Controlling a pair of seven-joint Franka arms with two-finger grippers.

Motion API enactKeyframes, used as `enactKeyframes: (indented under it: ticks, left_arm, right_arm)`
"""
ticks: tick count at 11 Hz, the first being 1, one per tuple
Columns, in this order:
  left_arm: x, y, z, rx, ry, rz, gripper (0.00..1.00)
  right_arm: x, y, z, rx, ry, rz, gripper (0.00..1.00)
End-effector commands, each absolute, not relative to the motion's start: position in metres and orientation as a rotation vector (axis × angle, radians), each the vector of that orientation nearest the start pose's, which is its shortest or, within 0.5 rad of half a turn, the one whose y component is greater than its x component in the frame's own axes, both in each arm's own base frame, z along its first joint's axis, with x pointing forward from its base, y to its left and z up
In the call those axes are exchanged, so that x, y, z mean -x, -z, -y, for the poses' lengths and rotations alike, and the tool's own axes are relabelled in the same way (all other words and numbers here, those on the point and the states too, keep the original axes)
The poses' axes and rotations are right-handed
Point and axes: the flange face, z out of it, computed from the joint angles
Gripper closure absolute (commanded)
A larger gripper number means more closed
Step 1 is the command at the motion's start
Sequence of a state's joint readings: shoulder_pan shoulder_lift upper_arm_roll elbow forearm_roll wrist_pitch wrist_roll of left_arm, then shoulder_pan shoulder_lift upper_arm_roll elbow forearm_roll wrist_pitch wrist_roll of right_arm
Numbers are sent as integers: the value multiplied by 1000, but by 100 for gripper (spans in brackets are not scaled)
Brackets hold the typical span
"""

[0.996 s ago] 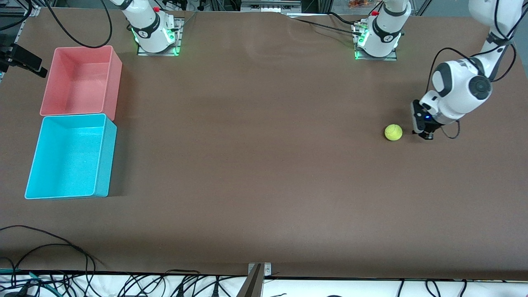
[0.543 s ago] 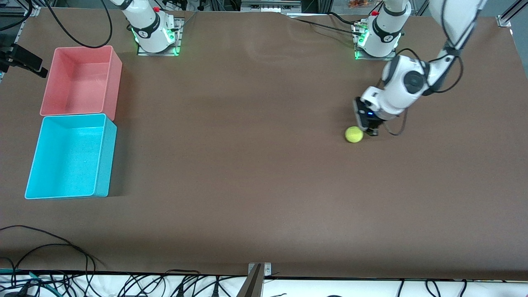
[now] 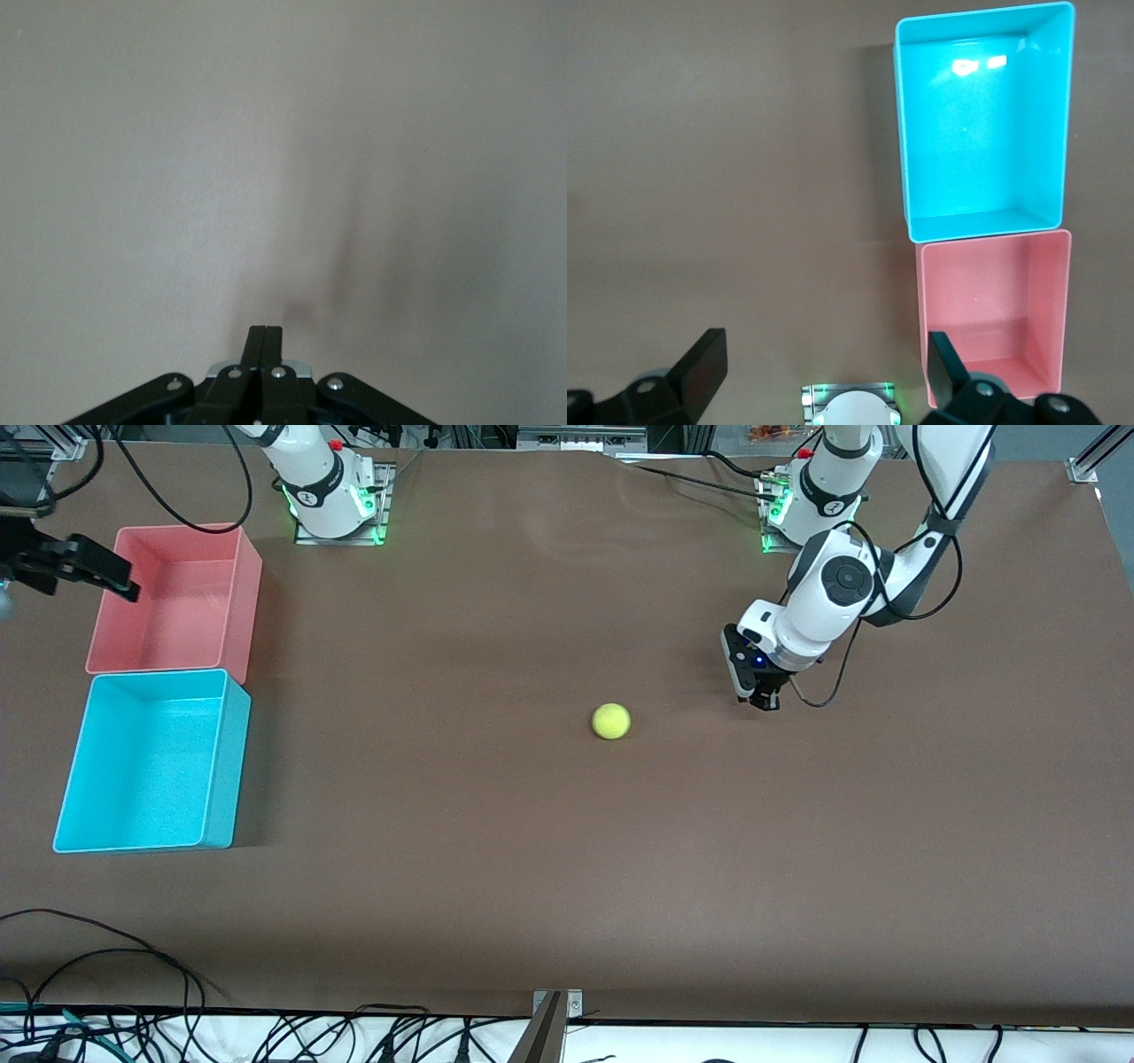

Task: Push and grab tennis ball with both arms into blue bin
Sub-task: 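Push the ball toward the blue bin with the left gripper while the right gripper reaches, then withdraw the left gripper while the right gripper moves toward the ball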

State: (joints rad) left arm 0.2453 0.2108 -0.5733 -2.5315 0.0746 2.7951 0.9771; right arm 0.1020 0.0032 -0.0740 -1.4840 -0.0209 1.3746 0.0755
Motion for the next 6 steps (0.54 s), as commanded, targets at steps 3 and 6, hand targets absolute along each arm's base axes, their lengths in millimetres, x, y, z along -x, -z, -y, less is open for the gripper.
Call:
enactKeyframes:
  ticks: [3, 6]
  left_arm:
    - [-484, -240, 12, 2439, 131, -1968, 100]
    - [-532, -298, -48, 2575, 50, -1823, 100]
  right_arm:
    - [-549, -623, -51, 3180, -231, 16, 0]
    - [-553, -618, -53, 3171, -234, 28, 0]
